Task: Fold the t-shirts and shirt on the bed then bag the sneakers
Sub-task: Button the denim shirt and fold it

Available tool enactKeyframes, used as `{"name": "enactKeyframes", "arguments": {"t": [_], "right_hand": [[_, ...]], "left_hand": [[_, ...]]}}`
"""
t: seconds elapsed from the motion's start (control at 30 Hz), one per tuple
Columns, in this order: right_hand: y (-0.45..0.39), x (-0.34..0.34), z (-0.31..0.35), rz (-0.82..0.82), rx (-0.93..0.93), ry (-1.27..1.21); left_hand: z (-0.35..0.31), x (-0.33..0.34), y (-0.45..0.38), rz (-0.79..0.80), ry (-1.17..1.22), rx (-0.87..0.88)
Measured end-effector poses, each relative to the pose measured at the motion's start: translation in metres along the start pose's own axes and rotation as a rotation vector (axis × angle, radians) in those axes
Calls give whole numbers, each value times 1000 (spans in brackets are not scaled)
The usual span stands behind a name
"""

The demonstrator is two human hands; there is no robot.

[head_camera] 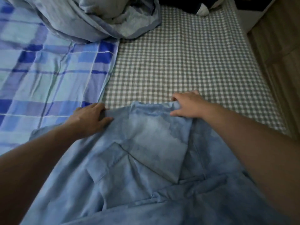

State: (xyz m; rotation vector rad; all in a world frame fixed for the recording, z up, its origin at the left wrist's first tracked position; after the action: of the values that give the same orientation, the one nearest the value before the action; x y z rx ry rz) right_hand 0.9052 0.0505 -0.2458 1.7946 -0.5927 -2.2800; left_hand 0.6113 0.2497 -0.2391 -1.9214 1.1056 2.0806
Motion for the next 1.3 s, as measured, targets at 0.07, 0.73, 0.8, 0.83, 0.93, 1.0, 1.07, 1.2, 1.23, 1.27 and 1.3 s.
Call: {"name": "enactKeyframes", "arguments": {"t": [0.07, 0.73, 0.8, 0.83, 0.93, 1.0, 1.07, 1.2, 1.23, 1.27, 1.3], "right_hand": [[5, -20, 9, 121, -37, 10], [259, 82, 91, -412, -170, 447], [261, 86, 92, -364, -97, 439], [261, 86, 95, -338, -71, 420], [265, 82, 101, -311, -55, 250], [270, 72, 98, -433, -54, 76], [269, 54, 86, -600, 65, -5], [241, 18, 31, -621, 695, -547], [230, 17, 23, -513, 802, -779], [219, 16, 16, -414, 840, -946], [206, 19, 7, -363, 814, -1025]], "left_hand": [[33, -8, 20, 81, -12, -21], [149, 71, 301, -98, -245, 68], [130, 73, 311, -94, -268, 22], [111, 69, 315, -141, -219, 32], [22, 51, 315, -292, -4, 219], [-40, 53, 303, -334, 59, 345], [-88, 68, 281, -330, 25, 388], [-144, 120, 254, -234, -133, 520], [-148, 129, 253, -231, -158, 538], [-148, 134, 252, -234, -165, 537], [-148, 137, 251, -234, -162, 524]]}}
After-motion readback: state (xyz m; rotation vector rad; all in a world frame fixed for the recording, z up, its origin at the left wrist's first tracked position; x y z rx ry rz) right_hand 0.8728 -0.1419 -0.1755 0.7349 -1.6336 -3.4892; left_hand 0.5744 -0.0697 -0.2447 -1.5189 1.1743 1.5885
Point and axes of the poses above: each hand's wrist, its own y-axis away from the middle knuckle, its own x-axis out of the palm, z = x × y, the point moved 4 cm from there along -y, towards the middle knuckle, and after that the axes turned 14 degrees about -x, right-handed, at the moved point
